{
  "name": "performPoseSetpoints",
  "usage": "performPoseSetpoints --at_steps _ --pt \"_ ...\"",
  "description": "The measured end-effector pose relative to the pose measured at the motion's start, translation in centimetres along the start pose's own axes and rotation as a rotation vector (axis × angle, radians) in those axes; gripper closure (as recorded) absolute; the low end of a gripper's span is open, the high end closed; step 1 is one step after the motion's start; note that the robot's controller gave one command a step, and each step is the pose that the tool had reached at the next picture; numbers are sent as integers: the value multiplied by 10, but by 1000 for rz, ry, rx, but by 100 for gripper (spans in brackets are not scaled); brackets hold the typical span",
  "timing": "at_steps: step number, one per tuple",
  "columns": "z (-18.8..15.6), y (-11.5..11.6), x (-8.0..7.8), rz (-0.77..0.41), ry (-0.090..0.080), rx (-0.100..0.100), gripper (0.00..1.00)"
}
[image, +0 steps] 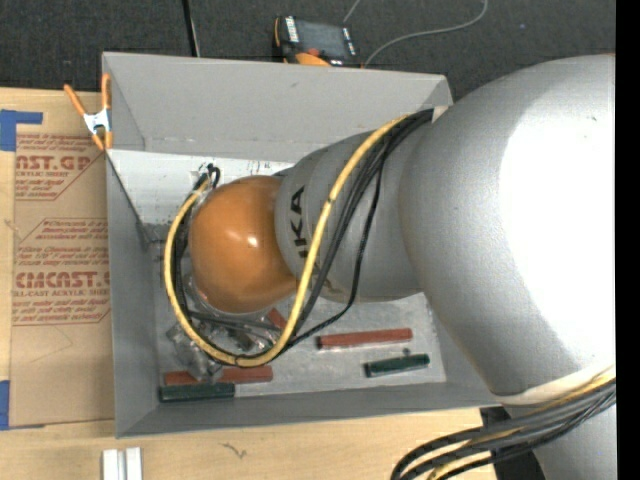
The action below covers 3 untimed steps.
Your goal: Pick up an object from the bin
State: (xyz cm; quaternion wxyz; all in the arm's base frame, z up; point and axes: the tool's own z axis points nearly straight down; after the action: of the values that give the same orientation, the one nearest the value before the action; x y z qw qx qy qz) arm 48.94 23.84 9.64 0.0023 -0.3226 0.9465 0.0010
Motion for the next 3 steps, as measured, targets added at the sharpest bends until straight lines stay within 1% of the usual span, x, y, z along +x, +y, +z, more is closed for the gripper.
performPoseSetpoints --at_steps 1,2,3 --pt "2 0 1 1 3 -1 0" --pt "9 -56 0 207 3 3 0" --pt "-43 -121 61 156 3 5 0"
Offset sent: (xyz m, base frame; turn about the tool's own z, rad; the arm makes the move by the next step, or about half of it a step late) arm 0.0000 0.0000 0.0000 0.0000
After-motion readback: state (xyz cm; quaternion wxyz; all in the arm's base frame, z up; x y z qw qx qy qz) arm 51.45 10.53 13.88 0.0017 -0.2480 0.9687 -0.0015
